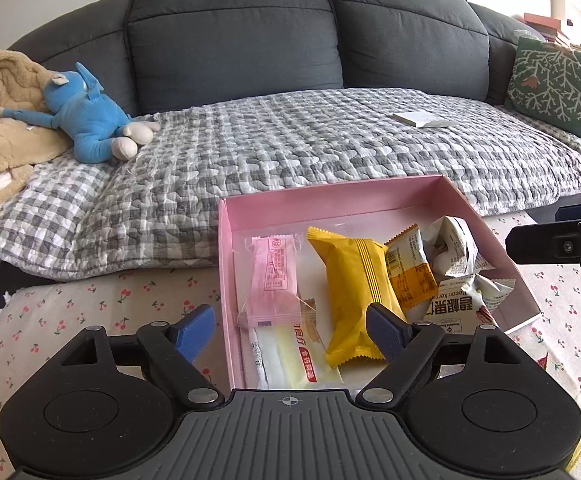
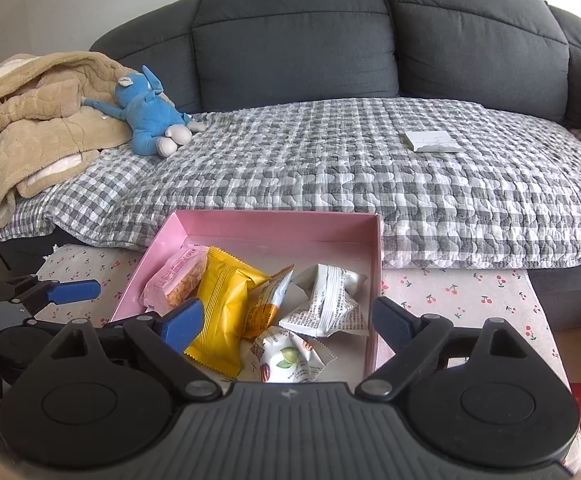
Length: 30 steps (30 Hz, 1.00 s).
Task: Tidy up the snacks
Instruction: 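Withdraw both tools from the box back over the snack pile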
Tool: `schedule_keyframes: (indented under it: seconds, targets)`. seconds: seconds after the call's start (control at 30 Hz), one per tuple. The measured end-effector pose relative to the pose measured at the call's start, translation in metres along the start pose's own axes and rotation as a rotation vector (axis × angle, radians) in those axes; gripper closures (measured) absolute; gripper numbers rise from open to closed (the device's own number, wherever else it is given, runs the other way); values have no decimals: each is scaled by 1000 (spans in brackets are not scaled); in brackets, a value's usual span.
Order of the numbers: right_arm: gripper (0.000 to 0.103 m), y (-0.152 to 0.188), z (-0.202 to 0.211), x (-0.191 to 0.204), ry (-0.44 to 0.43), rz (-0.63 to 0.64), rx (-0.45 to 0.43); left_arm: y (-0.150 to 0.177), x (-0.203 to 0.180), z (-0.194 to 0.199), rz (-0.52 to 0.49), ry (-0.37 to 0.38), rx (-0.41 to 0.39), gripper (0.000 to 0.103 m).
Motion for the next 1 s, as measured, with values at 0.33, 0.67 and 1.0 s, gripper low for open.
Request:
schedule_keyframes:
  seconds: [0.33,0.67,1.0]
  targets:
    - [7,20,27,24,-26,41,8,30,15,37,-16,2,20,14]
    - [4,42,33,34,-44,18,33,56,39,53,-20,-14,57,13]
    - [1,64,39,37,-61,17,64,81,51,61,-54,-28,96,6]
Point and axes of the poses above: each gripper's, at about its wrist camera, not at the fingertips, and z roughly against the way its jaws point, x to its left, y to its underside, the point moved 6 cm from there along -z, roughly the way its jaws point, and after that the axes turned 6 degrees about z, right-handed, at the moved point
